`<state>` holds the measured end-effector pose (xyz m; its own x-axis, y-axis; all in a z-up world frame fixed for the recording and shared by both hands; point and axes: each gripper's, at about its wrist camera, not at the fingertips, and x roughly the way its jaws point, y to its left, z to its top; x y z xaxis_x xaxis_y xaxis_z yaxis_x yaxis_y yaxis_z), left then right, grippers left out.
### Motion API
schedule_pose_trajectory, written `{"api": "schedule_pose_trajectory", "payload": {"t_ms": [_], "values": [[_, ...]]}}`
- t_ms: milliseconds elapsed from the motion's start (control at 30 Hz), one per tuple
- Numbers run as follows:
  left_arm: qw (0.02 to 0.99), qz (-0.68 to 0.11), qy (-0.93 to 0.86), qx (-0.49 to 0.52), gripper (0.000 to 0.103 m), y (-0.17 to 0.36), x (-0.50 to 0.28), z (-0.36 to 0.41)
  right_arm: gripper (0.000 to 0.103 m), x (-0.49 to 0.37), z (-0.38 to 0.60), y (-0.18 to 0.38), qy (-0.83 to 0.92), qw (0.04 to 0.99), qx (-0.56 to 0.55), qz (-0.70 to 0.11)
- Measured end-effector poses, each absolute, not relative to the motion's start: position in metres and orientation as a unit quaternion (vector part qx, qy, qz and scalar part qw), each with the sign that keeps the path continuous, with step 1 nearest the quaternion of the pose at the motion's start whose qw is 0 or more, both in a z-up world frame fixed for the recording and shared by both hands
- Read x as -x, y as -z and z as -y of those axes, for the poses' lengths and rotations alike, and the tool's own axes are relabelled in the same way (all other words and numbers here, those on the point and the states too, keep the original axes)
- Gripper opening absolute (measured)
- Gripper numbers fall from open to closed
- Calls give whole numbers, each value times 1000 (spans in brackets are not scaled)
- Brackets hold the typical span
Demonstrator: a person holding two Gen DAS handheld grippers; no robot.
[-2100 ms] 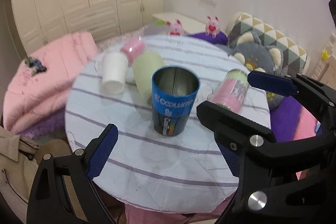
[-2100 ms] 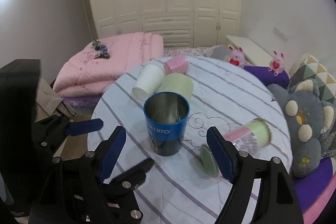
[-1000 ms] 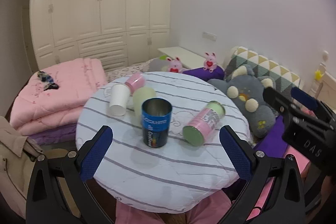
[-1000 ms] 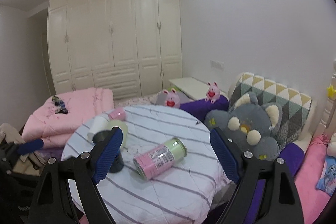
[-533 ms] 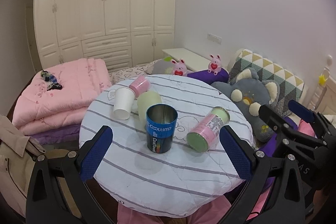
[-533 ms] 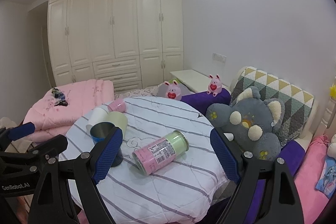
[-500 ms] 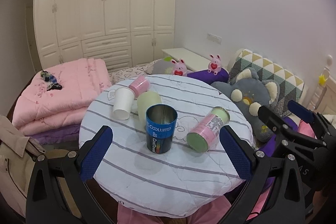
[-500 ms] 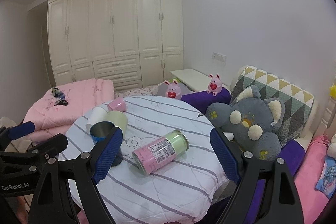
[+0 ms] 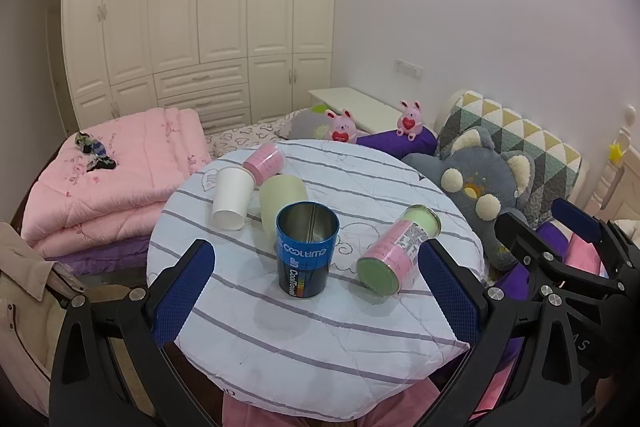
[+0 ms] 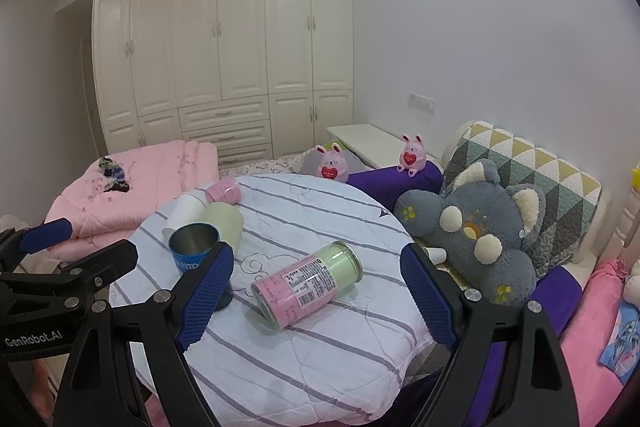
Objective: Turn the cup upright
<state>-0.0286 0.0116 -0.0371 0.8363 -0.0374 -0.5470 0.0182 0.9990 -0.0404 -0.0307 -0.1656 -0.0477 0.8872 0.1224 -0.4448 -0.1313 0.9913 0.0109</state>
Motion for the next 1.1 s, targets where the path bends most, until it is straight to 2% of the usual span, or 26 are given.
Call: {"api": "schedule_pose_trajectory", "payload": {"t_ms": [500,1100], "values": [[976,-218,15,-14,103,35,38,-2,87,31,169,49,-58,977,6,-204],[978,-209,20,-7,103,36,37,-2,87,29,168,48,-55,978,8,-203]]}}
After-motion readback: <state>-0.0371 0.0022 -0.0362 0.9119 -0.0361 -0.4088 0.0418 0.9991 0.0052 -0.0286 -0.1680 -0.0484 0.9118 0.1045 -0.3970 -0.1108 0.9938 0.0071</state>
